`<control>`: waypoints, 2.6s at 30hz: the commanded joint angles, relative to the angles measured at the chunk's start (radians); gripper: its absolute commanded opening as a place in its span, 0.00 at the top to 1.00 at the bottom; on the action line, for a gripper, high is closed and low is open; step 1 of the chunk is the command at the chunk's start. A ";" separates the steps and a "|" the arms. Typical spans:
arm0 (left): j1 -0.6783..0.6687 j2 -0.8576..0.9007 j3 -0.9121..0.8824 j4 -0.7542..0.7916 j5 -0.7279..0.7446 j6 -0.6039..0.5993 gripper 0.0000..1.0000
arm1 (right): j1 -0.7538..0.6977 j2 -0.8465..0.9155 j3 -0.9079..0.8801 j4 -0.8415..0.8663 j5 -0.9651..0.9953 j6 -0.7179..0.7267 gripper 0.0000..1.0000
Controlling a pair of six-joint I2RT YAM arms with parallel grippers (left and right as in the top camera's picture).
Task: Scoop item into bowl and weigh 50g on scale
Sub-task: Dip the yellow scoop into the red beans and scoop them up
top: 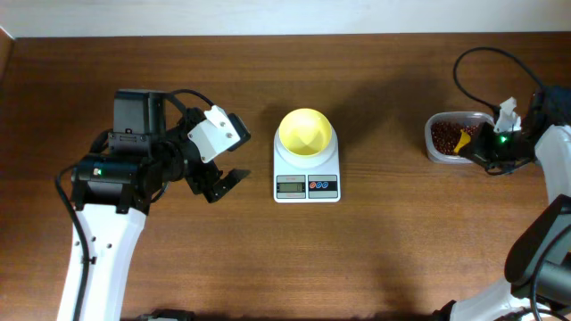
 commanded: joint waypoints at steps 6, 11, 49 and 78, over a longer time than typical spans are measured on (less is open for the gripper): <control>-0.002 -0.006 0.015 0.001 0.000 -0.010 0.01 | -0.006 0.018 -0.001 -0.011 -0.069 0.042 0.96; -0.002 -0.006 0.015 0.001 0.000 -0.010 0.01 | -0.006 0.050 -0.002 0.026 -0.066 0.114 0.96; -0.002 -0.006 0.015 0.001 0.000 -0.010 0.01 | -0.183 0.006 0.002 0.025 -0.280 0.010 0.96; -0.002 -0.006 0.015 0.001 0.000 -0.010 0.01 | -0.244 0.006 0.002 -0.068 -0.448 -0.068 0.96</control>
